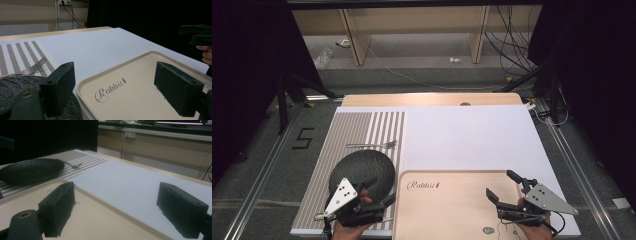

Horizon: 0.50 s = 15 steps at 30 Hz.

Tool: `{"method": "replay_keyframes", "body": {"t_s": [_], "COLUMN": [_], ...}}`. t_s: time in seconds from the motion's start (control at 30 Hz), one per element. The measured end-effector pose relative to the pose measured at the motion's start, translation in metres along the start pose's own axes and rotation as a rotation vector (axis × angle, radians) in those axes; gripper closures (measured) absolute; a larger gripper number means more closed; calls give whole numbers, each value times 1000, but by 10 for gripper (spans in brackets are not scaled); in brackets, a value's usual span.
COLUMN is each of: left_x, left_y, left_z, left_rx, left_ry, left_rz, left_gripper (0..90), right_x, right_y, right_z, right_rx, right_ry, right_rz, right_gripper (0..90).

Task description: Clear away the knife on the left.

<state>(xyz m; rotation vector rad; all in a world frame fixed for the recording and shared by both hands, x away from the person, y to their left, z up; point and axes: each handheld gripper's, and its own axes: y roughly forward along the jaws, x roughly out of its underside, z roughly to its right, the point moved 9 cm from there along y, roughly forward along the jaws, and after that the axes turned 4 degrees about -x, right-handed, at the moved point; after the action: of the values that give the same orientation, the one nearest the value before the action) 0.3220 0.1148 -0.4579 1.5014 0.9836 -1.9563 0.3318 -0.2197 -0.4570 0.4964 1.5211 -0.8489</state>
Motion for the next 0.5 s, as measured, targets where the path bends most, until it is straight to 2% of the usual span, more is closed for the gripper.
{"method": "replay_keyframes", "body": {"t_s": [0.17, 0.4, 0.5], "left_x": [-3, -2, -2], "left_y": [-4, -6, -6], "left_z": [3, 10, 9], "left_rx": [4, 17, 16], "left_ry": [23, 102, 103], "left_rz": [-16, -120, -159], "left_gripper": [168, 168, 167], "right_x": [0, 0, 0], "right_y": [0, 0, 0], "right_z": [0, 0, 0], "right_rx": [-1, 3, 2], "right_ry": [-1, 0, -1], "right_rz": [-1, 0, -2], "right_gripper": [158, 158, 159]}}
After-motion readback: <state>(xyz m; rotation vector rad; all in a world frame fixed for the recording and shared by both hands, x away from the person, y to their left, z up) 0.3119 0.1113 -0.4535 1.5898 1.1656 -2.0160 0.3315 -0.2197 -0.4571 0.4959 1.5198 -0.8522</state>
